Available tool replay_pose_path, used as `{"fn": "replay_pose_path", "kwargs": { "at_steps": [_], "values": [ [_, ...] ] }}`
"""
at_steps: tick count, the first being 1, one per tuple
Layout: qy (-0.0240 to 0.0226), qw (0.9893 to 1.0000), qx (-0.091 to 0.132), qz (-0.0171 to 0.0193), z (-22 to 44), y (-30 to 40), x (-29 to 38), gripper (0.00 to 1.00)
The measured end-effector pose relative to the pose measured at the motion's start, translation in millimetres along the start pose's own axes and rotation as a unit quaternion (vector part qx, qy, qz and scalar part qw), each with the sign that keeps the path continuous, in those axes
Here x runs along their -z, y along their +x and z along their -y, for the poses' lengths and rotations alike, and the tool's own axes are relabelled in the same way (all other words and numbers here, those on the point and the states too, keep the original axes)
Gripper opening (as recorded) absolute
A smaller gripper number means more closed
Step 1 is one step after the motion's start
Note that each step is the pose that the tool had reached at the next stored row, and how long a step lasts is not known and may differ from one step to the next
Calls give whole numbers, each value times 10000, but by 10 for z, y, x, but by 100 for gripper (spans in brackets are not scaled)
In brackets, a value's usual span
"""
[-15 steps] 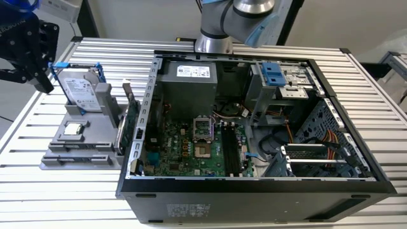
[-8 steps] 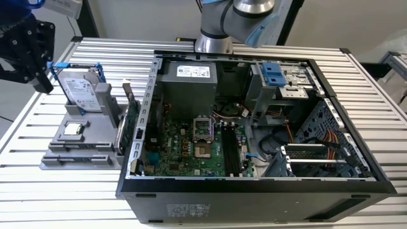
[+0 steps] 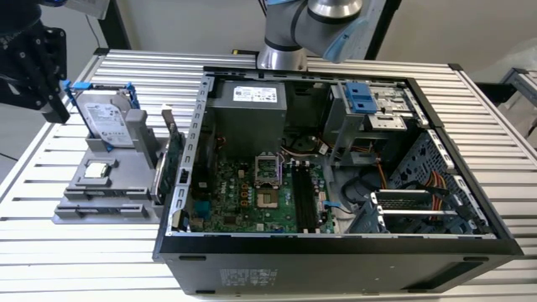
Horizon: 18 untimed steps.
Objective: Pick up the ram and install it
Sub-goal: 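Pick up the ram and move it above insertion slot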
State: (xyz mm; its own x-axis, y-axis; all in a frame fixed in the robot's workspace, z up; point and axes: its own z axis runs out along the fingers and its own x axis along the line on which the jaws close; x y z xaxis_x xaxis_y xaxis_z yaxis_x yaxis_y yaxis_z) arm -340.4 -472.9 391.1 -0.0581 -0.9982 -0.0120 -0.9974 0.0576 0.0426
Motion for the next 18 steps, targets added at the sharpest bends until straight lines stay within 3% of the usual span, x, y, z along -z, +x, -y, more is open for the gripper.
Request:
{"fn": "replay_pose_path", "kwargs": {
  "at_steps": [4, 9, 18],
  "values": [
    [-4, 9993, 367, -16, 0, 0, 0, 0],
    [-3, 9973, 738, -31, 0, 0, 0, 0],
    [-3, 9972, 751, -32, 0, 0, 0, 0]
  ]
}}
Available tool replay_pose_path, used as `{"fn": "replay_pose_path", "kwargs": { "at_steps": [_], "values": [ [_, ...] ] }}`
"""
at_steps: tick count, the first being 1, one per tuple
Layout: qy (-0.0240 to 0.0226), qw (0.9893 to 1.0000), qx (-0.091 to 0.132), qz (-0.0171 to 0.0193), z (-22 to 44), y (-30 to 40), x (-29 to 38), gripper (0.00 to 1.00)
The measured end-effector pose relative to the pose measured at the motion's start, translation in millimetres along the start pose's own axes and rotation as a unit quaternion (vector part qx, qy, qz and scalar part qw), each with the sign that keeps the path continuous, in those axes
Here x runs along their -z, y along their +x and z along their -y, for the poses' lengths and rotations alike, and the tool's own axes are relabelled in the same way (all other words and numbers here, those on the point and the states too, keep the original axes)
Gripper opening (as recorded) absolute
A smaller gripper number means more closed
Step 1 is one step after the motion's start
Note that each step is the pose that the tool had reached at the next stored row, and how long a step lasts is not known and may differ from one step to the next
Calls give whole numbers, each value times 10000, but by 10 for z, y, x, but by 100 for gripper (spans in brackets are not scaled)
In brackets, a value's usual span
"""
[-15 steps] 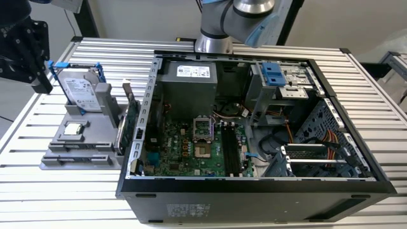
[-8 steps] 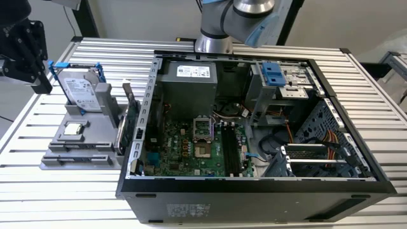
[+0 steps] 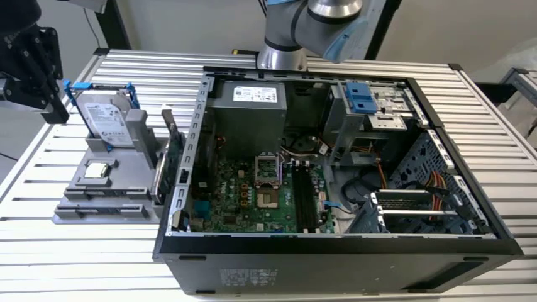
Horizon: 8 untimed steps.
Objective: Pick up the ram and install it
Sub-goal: 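Pick up the ram and move it above insertion slot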
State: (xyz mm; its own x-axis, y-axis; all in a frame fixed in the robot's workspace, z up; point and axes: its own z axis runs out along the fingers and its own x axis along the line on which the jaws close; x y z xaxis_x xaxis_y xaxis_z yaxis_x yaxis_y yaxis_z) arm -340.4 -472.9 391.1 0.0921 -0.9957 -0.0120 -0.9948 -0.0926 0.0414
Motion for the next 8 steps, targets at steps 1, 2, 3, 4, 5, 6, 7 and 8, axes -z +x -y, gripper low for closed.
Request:
{"fn": "replay_pose_path", "kwargs": {
  "at_steps": [1, 2, 3, 4, 5, 6, 7, 8],
  "values": [
    [0, 10000, 0, 0, 0, 0, 0, 0],
    [0, 10000, 1, 0, 0, 0, 0, 0],
    [0, 10000, 1, 0, 0, 0, 0, 0],
    [0, 10000, 1, 0, 0, 0, 0, 0],
    [0, 10000, 2, 0, 0, 0, 0, 0],
    [0, 10000, 2, 0, 0, 0, 0, 0],
    [0, 10000, 3, 0, 0, 0, 0, 100],
    [0, 10000, 3, 0, 0, 0, 0, 100]
  ]
}}
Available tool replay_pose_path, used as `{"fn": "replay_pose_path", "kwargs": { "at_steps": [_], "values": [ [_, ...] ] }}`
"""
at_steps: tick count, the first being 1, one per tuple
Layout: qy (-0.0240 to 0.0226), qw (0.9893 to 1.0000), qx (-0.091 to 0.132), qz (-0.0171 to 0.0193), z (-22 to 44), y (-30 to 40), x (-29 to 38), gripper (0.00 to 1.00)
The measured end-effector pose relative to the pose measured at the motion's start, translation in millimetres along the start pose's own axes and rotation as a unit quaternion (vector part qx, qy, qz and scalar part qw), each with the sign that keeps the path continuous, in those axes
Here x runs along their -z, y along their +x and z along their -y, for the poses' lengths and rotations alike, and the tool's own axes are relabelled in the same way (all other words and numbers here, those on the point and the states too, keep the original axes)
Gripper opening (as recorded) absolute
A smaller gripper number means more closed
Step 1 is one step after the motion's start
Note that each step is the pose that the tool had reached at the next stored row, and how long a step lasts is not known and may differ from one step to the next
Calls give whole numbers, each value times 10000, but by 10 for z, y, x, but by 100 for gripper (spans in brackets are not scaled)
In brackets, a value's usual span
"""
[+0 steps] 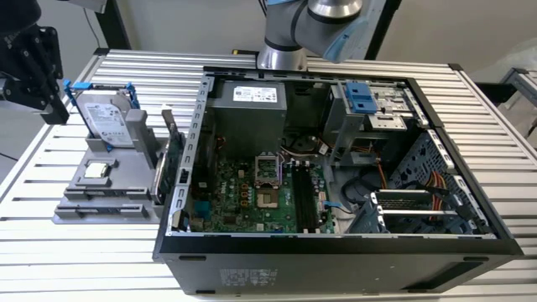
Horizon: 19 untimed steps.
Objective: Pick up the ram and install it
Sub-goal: 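Pick up the ram and move it above insertion slot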
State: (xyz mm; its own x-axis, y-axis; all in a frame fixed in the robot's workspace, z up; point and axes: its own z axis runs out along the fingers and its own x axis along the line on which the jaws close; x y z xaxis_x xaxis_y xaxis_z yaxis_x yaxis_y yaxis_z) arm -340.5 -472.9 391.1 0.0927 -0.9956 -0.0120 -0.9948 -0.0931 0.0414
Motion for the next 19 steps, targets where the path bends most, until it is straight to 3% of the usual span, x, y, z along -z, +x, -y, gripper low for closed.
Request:
{"fn": "replay_pose_path", "kwargs": {
  "at_steps": [13, 19],
  "values": [
    [1, 10000, 0, 2, 1, -1, -5, 100],
    [29, 9999, -133, 7, -31, -3, -55, 100]
  ]
}}
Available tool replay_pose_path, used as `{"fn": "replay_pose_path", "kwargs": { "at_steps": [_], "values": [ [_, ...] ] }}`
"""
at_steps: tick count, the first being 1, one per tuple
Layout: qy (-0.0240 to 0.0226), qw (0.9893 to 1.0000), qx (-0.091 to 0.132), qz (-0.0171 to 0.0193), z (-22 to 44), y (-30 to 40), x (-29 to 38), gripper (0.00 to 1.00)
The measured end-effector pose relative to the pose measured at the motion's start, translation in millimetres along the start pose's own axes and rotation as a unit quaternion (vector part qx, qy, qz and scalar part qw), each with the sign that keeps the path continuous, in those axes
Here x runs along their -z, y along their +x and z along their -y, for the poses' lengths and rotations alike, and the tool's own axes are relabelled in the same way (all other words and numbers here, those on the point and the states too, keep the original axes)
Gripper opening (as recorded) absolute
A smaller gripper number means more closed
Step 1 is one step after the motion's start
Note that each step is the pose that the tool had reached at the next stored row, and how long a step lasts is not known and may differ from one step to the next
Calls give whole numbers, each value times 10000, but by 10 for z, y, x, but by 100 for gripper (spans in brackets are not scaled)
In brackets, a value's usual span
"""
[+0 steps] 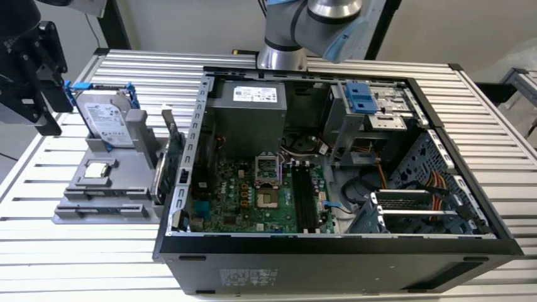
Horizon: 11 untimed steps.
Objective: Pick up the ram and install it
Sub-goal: 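Pick up the ram and move it above insertion slot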
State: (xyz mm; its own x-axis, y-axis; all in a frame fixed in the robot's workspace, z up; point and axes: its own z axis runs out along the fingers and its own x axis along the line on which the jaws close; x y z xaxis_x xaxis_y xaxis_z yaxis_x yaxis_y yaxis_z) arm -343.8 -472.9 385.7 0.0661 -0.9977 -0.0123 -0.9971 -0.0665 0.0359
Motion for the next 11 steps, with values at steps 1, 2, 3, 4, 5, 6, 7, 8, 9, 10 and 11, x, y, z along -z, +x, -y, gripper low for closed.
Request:
{"fn": "replay_pose_path", "kwargs": {
  "at_steps": [1, 2, 3, 4, 5, 6, 7, 8, 9, 10, 11],
  "values": [
    [4, 10000, -22, 0, -2, 0, -10, 100],
    [11, 10000, -44, 0, -4, 0, -21, 100],
    [21, 10000, -65, 1, -6, 0, -34, 100],
    [29, 10000, -86, 1, -6, 0, -45, 100],
    [32, 9999, -108, 2, -7, 0, -54, 100],
    [33, 9999, -137, 2, -8, 0, -59, 100],
    [33, 9999, -170, 3, -10, 0, -65, 100],
    [33, 9998, -198, 4, -10, 0, -70, 100],
    [33, 9997, -224, 5, -11, 0, -72, 100],
    [33, 9997, -238, 5, -11, 0, -73, 100],
    [33, 9997, -238, 5, -11, 0, -73, 100]
  ]
}}
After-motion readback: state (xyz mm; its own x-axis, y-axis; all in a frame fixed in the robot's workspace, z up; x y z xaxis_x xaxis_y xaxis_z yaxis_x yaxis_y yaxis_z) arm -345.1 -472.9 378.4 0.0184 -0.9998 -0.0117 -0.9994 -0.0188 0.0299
